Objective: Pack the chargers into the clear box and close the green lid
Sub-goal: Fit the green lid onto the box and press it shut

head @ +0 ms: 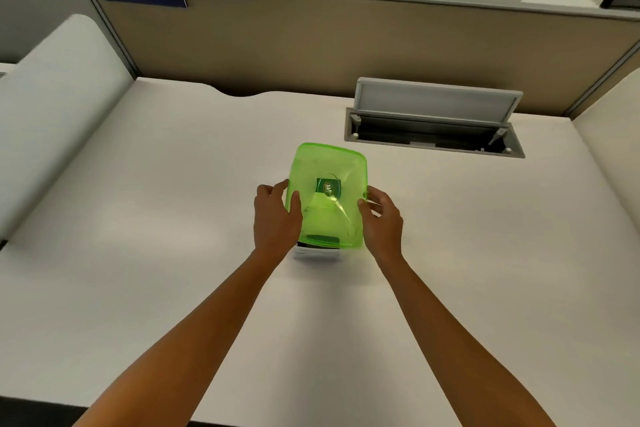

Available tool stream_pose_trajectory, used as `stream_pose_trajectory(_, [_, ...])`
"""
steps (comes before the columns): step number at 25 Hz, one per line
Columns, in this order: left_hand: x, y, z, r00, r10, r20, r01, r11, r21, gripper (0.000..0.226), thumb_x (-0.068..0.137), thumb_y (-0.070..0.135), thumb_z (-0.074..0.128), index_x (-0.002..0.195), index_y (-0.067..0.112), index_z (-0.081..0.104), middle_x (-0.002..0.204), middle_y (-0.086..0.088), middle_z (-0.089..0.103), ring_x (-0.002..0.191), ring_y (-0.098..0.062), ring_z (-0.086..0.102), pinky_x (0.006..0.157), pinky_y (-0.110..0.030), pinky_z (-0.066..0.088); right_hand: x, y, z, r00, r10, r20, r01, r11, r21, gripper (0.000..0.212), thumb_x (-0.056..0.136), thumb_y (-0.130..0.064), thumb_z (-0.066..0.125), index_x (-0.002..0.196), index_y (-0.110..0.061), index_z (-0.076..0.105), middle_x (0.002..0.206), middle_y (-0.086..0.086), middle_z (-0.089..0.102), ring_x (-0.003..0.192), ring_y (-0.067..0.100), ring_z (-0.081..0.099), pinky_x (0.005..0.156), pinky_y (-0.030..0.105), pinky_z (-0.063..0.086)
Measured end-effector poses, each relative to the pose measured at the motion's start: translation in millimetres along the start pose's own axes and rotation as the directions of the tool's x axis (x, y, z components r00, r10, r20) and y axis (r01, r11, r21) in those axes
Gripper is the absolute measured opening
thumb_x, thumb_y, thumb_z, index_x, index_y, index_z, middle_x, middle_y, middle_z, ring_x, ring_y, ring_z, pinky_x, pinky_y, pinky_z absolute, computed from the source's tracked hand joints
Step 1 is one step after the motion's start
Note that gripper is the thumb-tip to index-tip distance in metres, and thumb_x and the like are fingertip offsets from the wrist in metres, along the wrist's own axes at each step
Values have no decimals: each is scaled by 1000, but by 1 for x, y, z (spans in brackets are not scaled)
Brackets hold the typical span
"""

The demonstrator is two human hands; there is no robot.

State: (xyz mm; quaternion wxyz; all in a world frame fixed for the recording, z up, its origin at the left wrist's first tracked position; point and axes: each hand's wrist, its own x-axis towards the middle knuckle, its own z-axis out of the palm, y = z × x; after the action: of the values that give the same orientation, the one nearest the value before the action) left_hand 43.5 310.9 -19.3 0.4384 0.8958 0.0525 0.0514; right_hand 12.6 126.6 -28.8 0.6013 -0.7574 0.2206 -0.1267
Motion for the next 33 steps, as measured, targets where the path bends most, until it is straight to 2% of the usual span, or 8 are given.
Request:
stream_pose_trajectory(5, [-5, -17, 3, 998, 18, 60, -17, 1000, -6, 48, 101, 27, 49, 145, 11, 45, 127, -13, 45, 106, -28, 57, 89, -39, 50, -4, 10, 11, 998, -45, 46, 47, 997, -53, 34, 95, -15, 61, 129, -13, 60, 125, 7, 57, 107, 21, 59, 68, -1, 44])
stream_pose_trajectory(8, [-10, -15, 2, 997, -65, 38, 67, 996, -56, 51, 102, 33, 47, 145, 9, 37, 128, -11, 45, 97, -23, 55, 83, -37, 47, -4, 13, 11, 996, -49, 68, 56, 992, -112, 36, 96, -18, 59, 131, -20, 58, 123, 6, 56, 104, 19, 59, 73, 6, 43])
stream_pose_trajectory(12, [-22, -22, -3, 998, -63, 4, 63, 994, -94, 41, 104, 33, 38, 140, 14, 44, 111, -9, 50, 87, -19, 53, 82, -39, 49, -9, 13, 9, 997, -37, 62, 43, 993, -108, 34, 96, -18, 58, 129, -21, 57, 121, 6, 58, 102, 19, 60, 77, 17, 50])
stream_pose_trajectory(15, [-22, -29, -3, 998, -66, 6, 67, 988, -138, 38, 104, 30, 42, 139, 18, 50, 103, -5, 53, 83, -16, 54, 82, -35, 49, -10, 9, 5, 997, 8, 71, -2, 997, -82, 33, 95, -24, 59, 128, -22, 57, 121, 5, 59, 100, 20, 61, 71, 12, 45])
stream_pose_trajectory(21, [-18, -24, -5, 994, -108, 3, 107, 977, -185, 31, 101, 24, 50, 128, 18, 64, 98, -7, 55, 79, -12, 52, 80, -27, 42, -12, 5, -1, 993, 16, 116, -5, 995, -96, 31, 95, -23, 60, 126, -21, 60, 128, 4, 59, 105, 22, 62, 82, 23, 48])
stream_pose_trajectory(26, [-25, -32, -10, 986, -161, 30, 163, 956, -245, 25, 97, 31, 59, 120, 27, 67, 98, -8, 59, 76, -16, 58, 78, -36, 51, -21, 4, -7, 991, 14, 133, 1, 994, -113, 38, 91, -16, 64, 129, -18, 57, 131, 1, 60, 104, 24, 64, 84, 29, 52])
stream_pose_trajectory(31, [-30, -38, -20, 908, -344, 239, 416, 811, -412, 35, 91, 31, 69, 123, 17, 65, 94, -13, 63, 70, -23, 64, 63, -37, 60, -29, 6, -15, 988, 71, 134, -55, 991, -124, 44, 90, -23, 69, 130, -18, 54, 121, -1, 62, 86, 16, 66, 68, 17, 49])
stream_pose_trajectory(33, [-32, -35, -25, 843, -411, 346, 536, 688, -489, 38, 89, 26, 72, 122, 8, 62, 94, -13, 65, 71, -24, 63, 69, -40, 61, -30, 9, -16, 985, 131, 115, -118, 987, -112, 46, 88, -30, 71, 129, -17, 55, 117, 2, 65, 82, 15, 65, 74, 28, 55])
